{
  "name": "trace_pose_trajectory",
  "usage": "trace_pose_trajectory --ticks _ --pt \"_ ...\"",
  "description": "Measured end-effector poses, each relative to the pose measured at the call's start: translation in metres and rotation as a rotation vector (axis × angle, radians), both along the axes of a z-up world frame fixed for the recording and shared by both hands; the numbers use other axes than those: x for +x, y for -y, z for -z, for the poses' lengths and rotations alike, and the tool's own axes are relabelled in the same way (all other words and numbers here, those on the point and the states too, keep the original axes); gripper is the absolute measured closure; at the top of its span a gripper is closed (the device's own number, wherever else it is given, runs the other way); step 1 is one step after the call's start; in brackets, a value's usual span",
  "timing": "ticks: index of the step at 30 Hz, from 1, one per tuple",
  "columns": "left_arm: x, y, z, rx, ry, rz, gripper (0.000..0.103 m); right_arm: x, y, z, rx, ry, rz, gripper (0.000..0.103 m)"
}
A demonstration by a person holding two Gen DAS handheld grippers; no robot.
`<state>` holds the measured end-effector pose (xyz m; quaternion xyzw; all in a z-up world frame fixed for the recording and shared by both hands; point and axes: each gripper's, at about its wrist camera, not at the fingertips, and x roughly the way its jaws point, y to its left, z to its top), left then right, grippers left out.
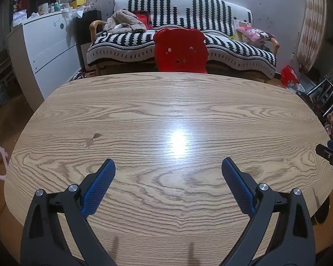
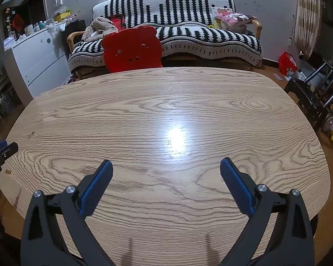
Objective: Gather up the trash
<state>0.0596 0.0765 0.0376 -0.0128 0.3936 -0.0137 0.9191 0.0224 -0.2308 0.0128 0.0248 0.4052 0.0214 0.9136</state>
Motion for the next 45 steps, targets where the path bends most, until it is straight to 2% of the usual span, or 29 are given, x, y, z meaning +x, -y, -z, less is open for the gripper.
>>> trace_pose_trajectory --ticks 45 --pt "-0.0017 0.0038 0.0025 0.001 -0.003 0.001 0.009 0.0013 -0.0009 -0.0023 -0.005 0.007 0.001 0.009"
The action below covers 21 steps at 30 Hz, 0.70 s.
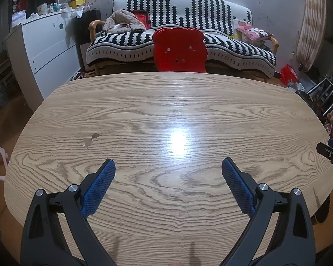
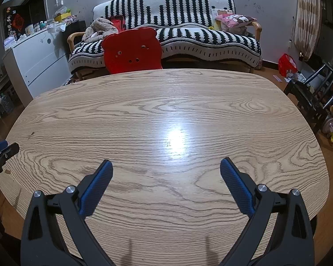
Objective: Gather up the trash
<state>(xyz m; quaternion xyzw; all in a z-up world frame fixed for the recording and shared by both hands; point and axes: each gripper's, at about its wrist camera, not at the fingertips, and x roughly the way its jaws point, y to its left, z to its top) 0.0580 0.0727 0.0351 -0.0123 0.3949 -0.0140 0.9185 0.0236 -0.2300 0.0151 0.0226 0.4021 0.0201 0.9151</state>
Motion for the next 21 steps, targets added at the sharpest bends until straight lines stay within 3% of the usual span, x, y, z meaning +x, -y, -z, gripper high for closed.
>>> trace_pose_trajectory --ticks 21 --pt "-0.002 0.0024 -0.001 0.004 -0.004 -0.01 0.009 0.0011 -0.0011 -0.0013 0.003 0.004 0.0 0.009"
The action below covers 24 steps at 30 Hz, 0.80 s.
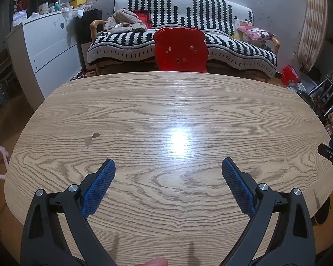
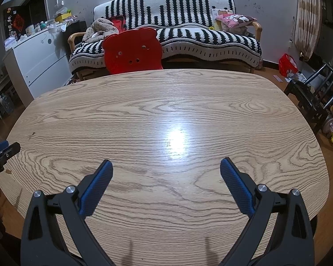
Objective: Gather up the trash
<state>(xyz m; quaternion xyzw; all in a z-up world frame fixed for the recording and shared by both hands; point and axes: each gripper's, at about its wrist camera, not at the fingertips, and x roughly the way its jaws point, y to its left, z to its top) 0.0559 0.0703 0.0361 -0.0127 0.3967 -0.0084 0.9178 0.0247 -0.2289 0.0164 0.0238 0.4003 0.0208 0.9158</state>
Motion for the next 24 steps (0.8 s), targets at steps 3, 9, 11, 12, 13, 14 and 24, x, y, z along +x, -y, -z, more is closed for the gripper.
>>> trace_pose_trajectory --ticks 3,9,11,12,13,14,24 --pt "-0.0003 0.0003 -0.0002 0.002 0.001 -0.002 0.009 -0.0004 0.0007 -0.0005 0.0 0.001 0.001 0.009" --pt "-0.0022 0.0012 -0.0006 0.008 0.005 -0.002 0.009 -0.0006 0.0007 -0.0004 0.001 0.001 0.001 0.009" --pt "-0.0025 0.0014 -0.0008 0.01 0.005 -0.002 0.009 -0.0007 0.0006 -0.0005 0.0 0.002 0.0 0.009" --pt "-0.0026 0.0017 -0.0009 0.009 0.005 -0.002 0.009 -0.0006 0.0007 -0.0005 0.0 0.002 0.0 0.009" --pt "-0.0027 0.0014 -0.0008 0.01 0.004 -0.001 0.009 -0.0005 0.0003 -0.0004 0.0 0.001 0.001 0.009" --pt "-0.0031 0.0018 -0.0008 0.01 0.004 -0.003 0.009 -0.0006 0.0006 -0.0007 0.0 0.001 0.001 0.009" --pt "-0.0024 0.0039 -0.0034 0.018 0.013 0.006 0.009 -0.0006 0.001 -0.0005 0.0 0.001 0.0 0.009"
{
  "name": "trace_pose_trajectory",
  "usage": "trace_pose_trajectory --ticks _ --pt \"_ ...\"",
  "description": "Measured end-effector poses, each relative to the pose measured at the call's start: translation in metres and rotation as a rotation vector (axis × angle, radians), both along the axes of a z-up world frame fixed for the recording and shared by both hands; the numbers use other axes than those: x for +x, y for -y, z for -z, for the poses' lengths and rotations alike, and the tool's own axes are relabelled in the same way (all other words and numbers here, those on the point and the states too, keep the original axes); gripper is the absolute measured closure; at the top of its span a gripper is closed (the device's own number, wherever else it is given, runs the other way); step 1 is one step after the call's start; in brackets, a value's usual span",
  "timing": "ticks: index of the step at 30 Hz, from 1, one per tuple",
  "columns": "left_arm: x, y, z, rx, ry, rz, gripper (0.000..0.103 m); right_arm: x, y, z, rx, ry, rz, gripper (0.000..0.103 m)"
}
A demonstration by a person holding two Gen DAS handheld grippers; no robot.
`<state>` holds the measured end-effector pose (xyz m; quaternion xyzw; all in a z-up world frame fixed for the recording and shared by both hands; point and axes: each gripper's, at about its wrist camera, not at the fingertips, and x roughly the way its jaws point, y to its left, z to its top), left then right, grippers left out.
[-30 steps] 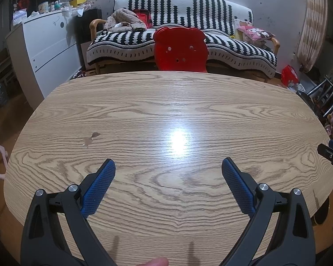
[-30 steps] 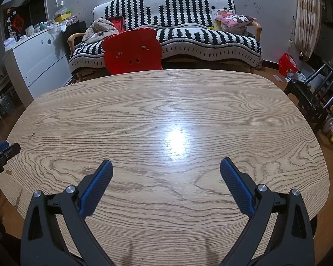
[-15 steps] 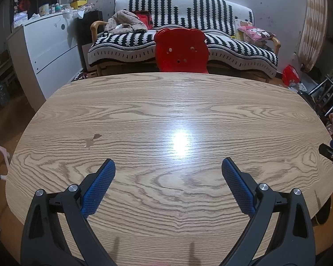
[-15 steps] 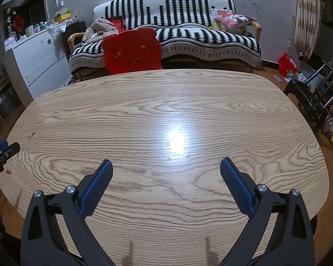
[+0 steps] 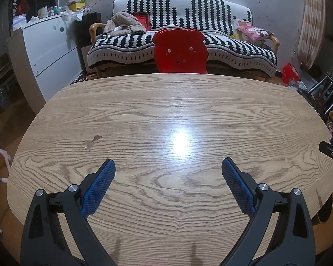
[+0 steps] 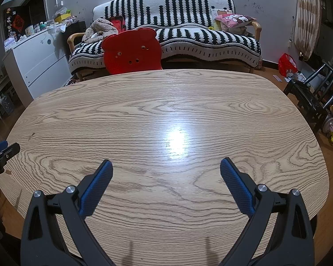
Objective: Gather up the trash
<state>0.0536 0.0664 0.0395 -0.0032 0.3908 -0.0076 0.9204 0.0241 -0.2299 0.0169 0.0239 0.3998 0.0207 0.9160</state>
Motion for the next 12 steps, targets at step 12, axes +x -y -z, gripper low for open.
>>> trace_pose_trajectory --ticks 12 --pt "0.0054 -0.003 0.0011 -0.012 -0.018 0.001 0.009 -0.0006 0.0003 0.0009 -0.001 0.0 0.006 0.009"
